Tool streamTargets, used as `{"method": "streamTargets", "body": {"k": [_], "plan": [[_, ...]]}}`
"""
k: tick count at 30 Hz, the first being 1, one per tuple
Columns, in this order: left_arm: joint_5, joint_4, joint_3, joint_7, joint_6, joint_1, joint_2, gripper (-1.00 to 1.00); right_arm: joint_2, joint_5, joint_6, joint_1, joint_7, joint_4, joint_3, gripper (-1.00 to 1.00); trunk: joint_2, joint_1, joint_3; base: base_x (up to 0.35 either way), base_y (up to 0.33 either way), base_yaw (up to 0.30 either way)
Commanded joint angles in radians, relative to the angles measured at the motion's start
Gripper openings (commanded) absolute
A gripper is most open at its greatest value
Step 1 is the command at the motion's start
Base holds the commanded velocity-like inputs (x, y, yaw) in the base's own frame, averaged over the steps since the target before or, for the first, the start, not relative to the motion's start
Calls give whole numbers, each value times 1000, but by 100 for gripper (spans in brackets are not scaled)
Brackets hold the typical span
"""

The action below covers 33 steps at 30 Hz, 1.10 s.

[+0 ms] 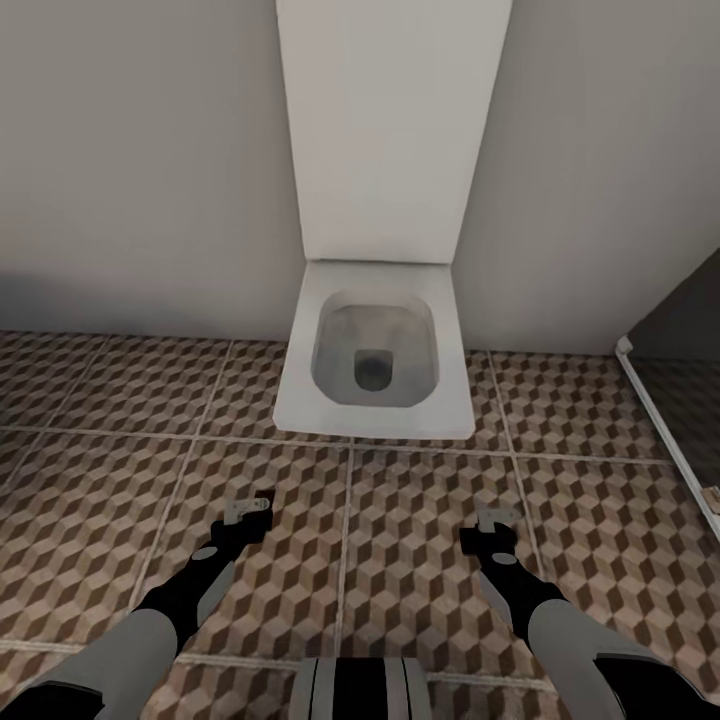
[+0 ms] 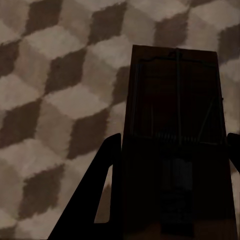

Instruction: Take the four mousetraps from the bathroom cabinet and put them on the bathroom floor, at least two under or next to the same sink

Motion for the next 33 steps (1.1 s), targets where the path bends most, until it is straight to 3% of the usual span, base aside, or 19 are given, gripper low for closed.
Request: {"method": "streamTargets", "body": {"k": [1,16,22,33], "plan": [[6,0,-9,9,-5,0,0,-100,1,9,-3,-1,-2,1,-7,-100,0,0,-1,0,0,0],[8,5,-6,18,3,0,-5,-100,1,11,-3,-1,-2,1,-8,-100,0,0,-1,0,0,0],[7,13,-5,73,-4,0,-12,-100,1,11,-3,-1,-2,1,-9,-100,0,0,-1,0,0,0],[7,12,-6,98,-4,0,-15,-100,1,11,-4,-1,-2,1,-11,-100,0,0,-1,0,0,0]]}}
